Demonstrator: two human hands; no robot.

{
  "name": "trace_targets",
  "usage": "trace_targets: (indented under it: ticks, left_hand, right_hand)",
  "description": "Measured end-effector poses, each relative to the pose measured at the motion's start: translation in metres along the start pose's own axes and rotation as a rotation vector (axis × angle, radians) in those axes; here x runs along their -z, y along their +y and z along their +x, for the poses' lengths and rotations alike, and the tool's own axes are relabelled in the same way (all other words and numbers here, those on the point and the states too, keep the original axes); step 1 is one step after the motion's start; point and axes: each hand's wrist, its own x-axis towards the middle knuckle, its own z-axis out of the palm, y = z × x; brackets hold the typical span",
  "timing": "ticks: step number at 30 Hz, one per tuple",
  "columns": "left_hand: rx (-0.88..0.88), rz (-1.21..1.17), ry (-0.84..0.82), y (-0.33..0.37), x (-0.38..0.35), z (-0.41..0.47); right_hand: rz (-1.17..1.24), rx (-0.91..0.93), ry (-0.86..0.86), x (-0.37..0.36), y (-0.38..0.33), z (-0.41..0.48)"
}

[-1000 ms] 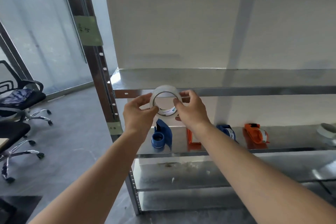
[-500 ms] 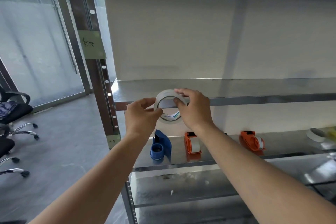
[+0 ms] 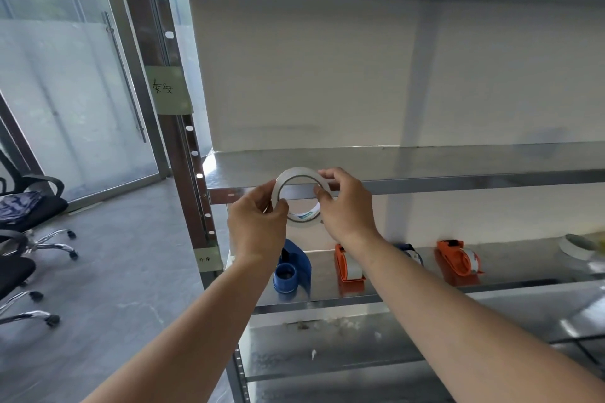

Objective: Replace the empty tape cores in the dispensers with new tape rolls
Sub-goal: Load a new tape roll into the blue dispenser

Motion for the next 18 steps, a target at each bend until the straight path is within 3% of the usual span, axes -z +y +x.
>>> trace_targets:
  ticks: [7,12,18]
  left_hand:
    - [-0.013,0.066,-0.033,0.01,0.004,0.008]
    - [-0.057,0.13,-0.081,0.018,0.007,0.012]
    - [-0.089,0.133,-0.055,0.023,0.008,0.014]
  right_hand:
    - [-0.264,0.078,-0.132,0.012,-0.002,0.01]
    - [-0.273,0.198,-0.14,0.016,-0.01,0.011]
    - [-0.209,0.184,-0.077,0.016,-0.014,0.011]
